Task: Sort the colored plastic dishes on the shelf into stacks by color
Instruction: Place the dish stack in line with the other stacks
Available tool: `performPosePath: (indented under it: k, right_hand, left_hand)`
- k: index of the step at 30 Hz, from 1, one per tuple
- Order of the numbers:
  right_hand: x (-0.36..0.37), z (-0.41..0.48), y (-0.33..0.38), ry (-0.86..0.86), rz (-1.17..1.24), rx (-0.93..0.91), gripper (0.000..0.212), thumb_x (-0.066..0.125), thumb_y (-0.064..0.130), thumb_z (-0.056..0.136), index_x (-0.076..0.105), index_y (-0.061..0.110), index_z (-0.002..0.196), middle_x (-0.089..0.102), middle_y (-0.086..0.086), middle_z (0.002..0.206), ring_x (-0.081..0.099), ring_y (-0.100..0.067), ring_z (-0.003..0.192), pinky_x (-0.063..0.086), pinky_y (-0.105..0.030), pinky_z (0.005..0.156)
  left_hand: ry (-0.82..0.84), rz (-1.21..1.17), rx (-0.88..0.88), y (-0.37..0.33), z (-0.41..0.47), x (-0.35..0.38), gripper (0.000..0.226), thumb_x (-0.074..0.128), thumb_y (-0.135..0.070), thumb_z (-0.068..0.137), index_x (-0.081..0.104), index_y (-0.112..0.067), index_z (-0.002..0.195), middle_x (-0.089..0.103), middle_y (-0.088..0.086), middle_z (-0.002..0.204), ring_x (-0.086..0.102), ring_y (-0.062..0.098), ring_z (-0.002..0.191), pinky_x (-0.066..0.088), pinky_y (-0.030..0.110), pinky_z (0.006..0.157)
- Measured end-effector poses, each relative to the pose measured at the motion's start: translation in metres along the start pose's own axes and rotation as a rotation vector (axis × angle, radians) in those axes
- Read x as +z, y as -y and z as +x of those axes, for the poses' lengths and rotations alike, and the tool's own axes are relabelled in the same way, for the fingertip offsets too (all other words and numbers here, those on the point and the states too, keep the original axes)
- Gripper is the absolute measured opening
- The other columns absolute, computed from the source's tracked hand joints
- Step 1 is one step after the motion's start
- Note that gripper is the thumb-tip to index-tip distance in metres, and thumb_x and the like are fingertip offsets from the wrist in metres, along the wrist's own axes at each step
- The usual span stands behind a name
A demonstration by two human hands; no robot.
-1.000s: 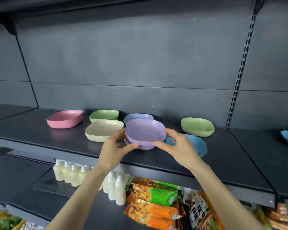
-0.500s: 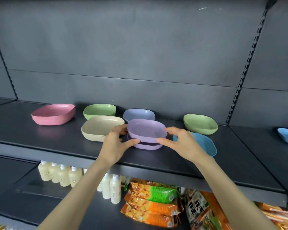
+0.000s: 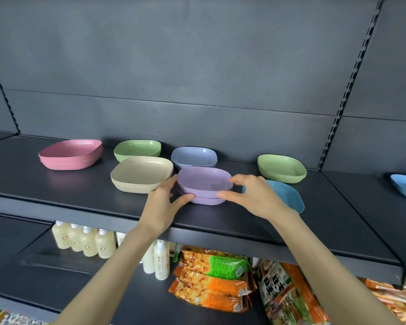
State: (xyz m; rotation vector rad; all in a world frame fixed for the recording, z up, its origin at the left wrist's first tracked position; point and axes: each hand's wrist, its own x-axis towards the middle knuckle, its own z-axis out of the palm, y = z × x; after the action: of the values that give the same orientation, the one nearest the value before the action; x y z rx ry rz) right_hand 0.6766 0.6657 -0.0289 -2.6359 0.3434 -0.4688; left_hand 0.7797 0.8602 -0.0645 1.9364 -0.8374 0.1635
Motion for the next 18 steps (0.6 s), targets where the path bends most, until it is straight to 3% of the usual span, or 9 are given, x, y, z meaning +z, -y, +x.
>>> performPosePath:
  k: [7,12,18]
  right_hand:
    - [0.003,-0.004,0.008,-0.011,-0.072,0.052,0.058,0.062,0.058,0.080,0.064,0.014,0.118,0.067,-0.008,0.117,0.057,-0.030,0.113,0.046,-0.046,0.094]
    - [0.007,-0.007,0.012,-0.005,-0.166,0.099,0.065,0.061,0.059,0.080,0.059,0.007,0.118,0.066,-0.013,0.116,0.056,-0.032,0.111,0.046,-0.048,0.092]
    - [0.007,-0.008,0.016,0.033,-0.245,0.097,0.065,0.057,0.062,0.082,0.060,0.004,0.112,0.068,-0.014,0.105,0.058,-0.034,0.101,0.047,-0.046,0.087]
  left_hand:
    - [-0.011,-0.025,0.053,0.002,0.001,0.000,0.029,0.068,-0.017,0.086,0.062,-0.014,0.114,0.067,-0.001,0.095,0.063,0.016,0.089,0.051,0.021,0.084]
    - [0.003,-0.050,0.058,0.005,0.000,0.001,0.032,0.067,-0.019,0.087,0.061,-0.014,0.117,0.066,-0.004,0.096,0.062,0.009,0.090,0.042,0.000,0.074]
    - [0.020,-0.026,0.057,0.006,-0.002,-0.002,0.031,0.065,-0.020,0.088,0.062,-0.013,0.118,0.070,0.002,0.099,0.061,0.009,0.087,0.039,-0.004,0.070]
